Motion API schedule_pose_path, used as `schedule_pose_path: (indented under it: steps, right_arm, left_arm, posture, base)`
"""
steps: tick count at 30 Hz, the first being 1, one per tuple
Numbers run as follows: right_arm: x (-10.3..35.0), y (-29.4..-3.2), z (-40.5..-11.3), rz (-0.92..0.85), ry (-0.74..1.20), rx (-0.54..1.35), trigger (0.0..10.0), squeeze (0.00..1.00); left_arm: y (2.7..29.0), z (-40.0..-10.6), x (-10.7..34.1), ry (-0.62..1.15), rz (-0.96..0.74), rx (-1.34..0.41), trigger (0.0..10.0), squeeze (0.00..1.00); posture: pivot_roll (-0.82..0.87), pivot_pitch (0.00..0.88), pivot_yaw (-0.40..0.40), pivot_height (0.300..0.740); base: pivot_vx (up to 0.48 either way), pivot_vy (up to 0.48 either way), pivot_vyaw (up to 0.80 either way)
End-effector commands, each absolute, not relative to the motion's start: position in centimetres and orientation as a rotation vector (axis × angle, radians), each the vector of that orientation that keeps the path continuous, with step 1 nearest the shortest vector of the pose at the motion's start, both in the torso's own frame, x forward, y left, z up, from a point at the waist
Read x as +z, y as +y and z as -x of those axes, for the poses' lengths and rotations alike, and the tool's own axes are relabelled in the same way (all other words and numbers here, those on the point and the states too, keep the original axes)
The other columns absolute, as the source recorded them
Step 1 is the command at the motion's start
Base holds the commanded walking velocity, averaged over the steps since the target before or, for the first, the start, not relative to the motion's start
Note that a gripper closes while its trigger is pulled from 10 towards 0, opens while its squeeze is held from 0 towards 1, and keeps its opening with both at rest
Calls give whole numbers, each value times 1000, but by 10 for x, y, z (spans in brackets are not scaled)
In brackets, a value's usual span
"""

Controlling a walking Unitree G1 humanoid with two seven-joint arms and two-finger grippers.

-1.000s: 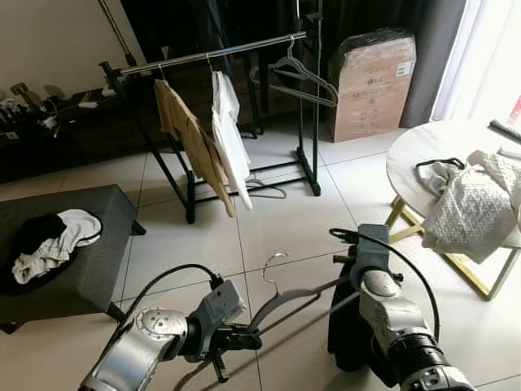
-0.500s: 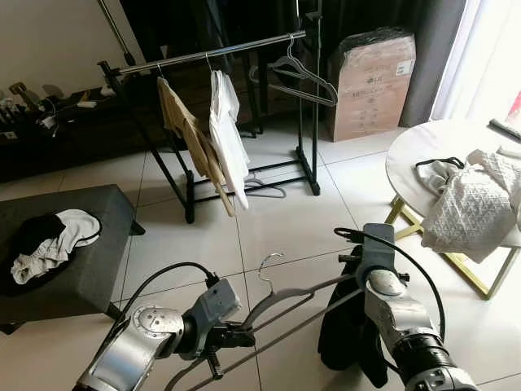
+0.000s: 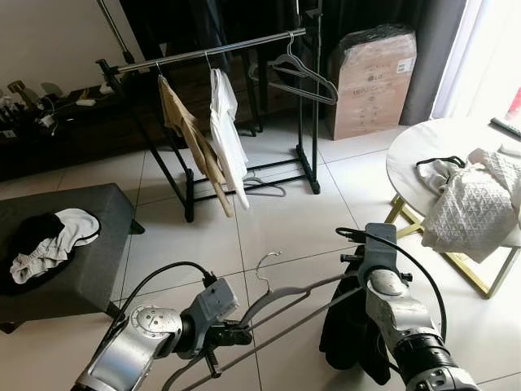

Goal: Hang hanger

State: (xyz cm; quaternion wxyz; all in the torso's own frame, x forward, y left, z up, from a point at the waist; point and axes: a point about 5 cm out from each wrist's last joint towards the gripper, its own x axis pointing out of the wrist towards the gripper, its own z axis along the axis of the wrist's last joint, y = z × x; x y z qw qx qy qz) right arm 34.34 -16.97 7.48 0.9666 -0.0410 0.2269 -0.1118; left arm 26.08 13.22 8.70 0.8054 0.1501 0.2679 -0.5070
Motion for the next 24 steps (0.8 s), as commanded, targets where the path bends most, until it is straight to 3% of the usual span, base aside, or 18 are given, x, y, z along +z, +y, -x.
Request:
schedule_pose_path:
  steps: [1,24]
  right_arm:
    - [76,-169,-343,85,447,-225,10000,0]
    - [74,-168,-342,114,449,-205,10000,0]
  left_arm:
    - [139,-258,88,597,-337,-1081,10000,0]
    - [141,-261,91,578,-362,-1060,10000,0]
  posture:
    - [-113,161,114,740]
    - [-112,160,113,740]
  base:
    - [0,0,0]
    - [0,0,0]
